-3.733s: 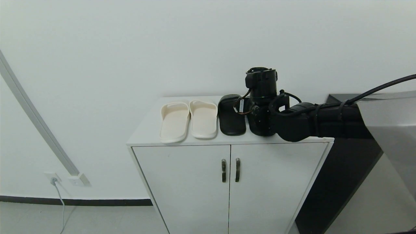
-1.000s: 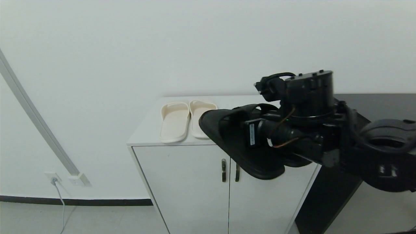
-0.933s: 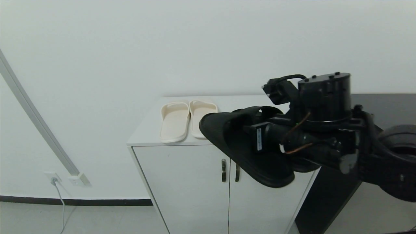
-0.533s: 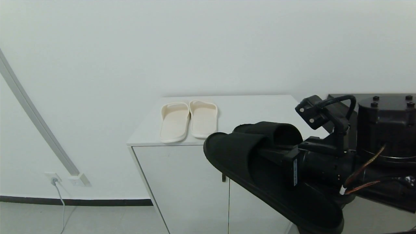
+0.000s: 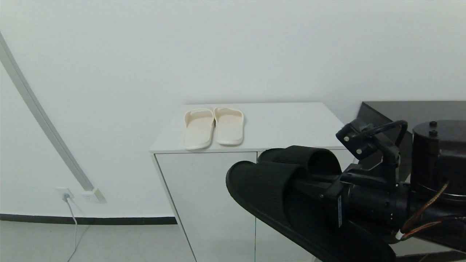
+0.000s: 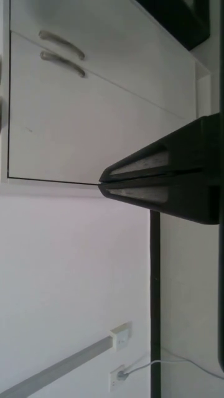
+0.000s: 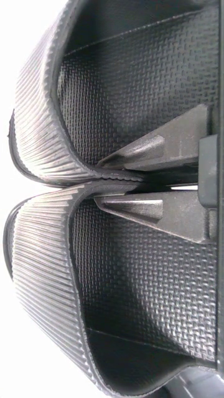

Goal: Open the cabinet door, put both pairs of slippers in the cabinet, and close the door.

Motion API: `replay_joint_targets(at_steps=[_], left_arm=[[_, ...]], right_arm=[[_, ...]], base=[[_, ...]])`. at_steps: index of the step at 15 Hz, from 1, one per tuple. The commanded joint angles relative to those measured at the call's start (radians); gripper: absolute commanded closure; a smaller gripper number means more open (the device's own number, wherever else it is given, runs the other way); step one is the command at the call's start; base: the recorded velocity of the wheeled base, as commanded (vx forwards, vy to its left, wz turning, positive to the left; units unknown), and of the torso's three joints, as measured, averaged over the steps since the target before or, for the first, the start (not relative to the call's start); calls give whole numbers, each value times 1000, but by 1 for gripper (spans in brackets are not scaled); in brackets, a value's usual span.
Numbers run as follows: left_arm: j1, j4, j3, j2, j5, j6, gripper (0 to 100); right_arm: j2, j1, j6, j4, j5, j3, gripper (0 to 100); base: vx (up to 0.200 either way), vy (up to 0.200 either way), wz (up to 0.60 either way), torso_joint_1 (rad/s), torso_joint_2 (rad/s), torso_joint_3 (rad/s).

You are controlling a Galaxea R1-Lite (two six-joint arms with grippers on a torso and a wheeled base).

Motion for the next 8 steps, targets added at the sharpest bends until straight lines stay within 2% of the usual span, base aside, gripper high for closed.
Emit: replay_joint_targets(at_steps=[1, 8], left_arm=[[-1, 0, 0, 1, 0, -1, 100], [1, 0, 0, 1, 0, -1, 100]], right_arm=[[3, 0, -2, -31, 12, 26, 100], [12, -1, -25, -66, 19, 64, 100]], base=[[0, 0, 0, 0, 0, 0], [0, 0, 0, 0, 0, 0]])
